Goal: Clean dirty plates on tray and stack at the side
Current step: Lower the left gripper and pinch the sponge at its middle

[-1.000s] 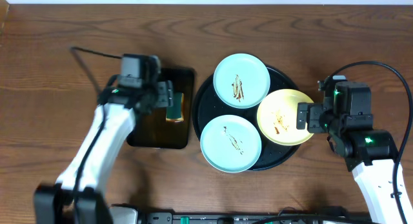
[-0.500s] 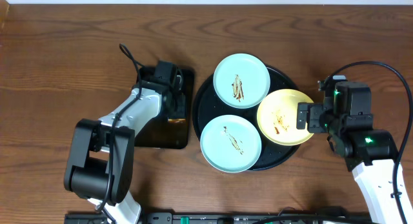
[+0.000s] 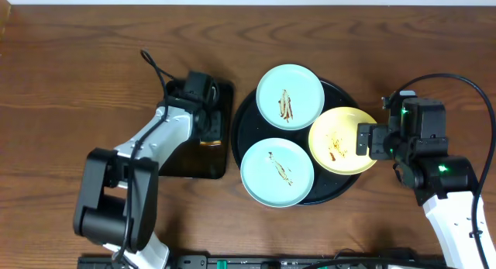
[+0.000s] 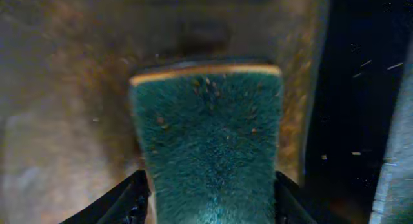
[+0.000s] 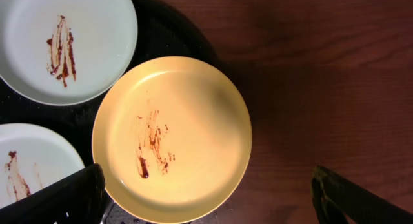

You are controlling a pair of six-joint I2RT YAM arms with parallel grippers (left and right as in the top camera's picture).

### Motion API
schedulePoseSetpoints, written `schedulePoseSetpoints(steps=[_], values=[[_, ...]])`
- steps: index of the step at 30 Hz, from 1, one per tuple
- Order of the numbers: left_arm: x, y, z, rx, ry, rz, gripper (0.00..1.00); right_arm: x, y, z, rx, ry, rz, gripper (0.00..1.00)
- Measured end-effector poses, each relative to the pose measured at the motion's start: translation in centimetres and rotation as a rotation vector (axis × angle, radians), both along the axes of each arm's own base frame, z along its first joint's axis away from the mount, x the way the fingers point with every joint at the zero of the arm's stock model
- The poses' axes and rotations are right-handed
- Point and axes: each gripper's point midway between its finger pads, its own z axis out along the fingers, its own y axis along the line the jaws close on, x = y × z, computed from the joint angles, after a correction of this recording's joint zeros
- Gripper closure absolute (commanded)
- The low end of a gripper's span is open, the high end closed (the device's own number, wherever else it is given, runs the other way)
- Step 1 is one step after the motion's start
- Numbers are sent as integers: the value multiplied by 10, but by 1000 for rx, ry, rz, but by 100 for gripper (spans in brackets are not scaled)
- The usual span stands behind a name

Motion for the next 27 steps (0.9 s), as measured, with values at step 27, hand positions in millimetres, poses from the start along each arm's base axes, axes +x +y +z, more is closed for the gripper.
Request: schedulePoseSetpoints(steps=[27], values=[[1,-2,2,-38,7,125,55,-1,0,-1,0,3,0,1]])
